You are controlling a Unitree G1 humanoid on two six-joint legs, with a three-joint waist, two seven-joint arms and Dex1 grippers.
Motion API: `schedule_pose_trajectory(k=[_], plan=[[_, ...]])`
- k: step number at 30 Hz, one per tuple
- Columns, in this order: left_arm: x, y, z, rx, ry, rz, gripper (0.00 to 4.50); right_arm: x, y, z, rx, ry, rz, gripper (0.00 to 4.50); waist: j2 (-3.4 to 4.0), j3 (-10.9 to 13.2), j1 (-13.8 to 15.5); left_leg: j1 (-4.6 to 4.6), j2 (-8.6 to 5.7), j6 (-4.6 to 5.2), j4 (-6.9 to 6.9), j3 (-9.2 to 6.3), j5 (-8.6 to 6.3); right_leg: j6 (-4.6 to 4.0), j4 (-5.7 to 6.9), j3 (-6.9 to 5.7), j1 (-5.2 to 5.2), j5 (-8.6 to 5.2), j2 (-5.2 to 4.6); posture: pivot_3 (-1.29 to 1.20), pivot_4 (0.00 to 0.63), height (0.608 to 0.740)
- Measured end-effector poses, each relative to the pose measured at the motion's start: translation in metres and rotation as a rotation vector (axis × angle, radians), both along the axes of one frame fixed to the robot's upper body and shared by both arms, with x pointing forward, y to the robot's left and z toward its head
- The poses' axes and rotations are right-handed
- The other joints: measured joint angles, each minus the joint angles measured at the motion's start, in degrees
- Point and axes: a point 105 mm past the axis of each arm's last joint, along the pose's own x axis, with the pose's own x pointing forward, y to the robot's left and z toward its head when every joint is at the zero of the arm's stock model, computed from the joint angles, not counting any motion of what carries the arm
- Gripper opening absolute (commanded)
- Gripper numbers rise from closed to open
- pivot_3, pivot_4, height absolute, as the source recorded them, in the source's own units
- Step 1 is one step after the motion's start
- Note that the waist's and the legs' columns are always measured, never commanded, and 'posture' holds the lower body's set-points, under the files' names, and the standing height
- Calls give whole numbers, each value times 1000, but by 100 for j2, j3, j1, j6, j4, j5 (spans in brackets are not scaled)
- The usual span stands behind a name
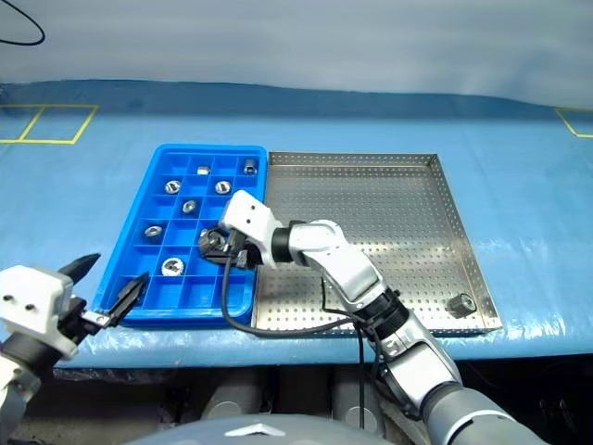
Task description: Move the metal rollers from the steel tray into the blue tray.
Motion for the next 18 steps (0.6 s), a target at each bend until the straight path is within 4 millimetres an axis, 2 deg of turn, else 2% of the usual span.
schedule_pose_trajectory(k=[4, 12, 18], plan=[[-8, 2, -3, 0, 1, 27, 4023, 6, -4, -16, -52, 32, -9, 1847, 0, 0, 79, 1, 0, 2, -2, -16, -1, -5, 5, -11, 3, -3, 4, 246, 150, 740], [2, -9, 0, -22, -42, -9, 4023, 18, -11, -38, -116, 73, -66, 1847, 6, 3, 83, 3, 18, -21, -12, -27, 14, -19, 15, -12, 1, -1, 37, 214, 150, 740], [14, -22, 3, -34, -61, -71, 4023, 21, -12, -37, -116, 64, -86, 3767, 6, 3, 35, 3, 17, -35, -13, -34, 22, -22, 18, -11, 2, -3, 40, 167, 150, 740]])
